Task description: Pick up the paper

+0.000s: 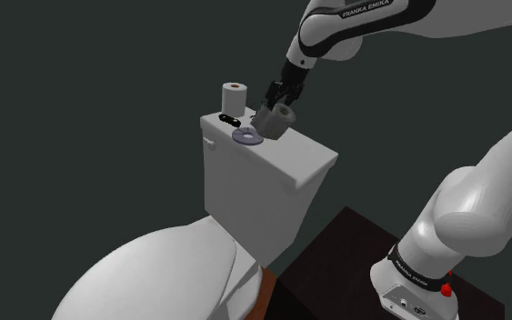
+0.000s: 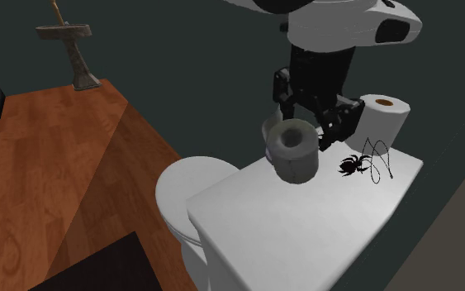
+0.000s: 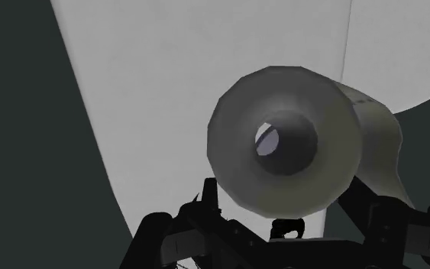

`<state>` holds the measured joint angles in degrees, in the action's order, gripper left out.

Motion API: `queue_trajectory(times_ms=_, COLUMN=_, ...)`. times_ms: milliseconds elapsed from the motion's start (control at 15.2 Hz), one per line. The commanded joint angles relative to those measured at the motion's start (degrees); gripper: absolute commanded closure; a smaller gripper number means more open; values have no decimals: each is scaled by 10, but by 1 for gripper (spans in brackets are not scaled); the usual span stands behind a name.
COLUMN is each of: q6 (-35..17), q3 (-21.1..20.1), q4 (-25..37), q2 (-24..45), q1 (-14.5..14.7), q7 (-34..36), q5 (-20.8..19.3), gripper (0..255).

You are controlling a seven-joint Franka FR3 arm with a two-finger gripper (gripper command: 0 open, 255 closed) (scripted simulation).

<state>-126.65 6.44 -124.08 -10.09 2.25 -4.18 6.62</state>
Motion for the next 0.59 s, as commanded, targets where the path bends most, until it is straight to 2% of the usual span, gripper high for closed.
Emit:
queue_trajectory(times_ms=0, q6=16, q3=-1, q4=12, q2=-6, q1=0, q7=4, q5=-2, gripper=255)
queue_trajectory(times_ms=396, q6=62, q3=-1, q4=50, q2=-13, q1=0, q7=10, q5=-6, gripper=255)
queue_trajectory(times_ms=528, q6=63, q3=-2, q4=51, q2=-13, q1=-1, q7=10, q5=-6, gripper=255)
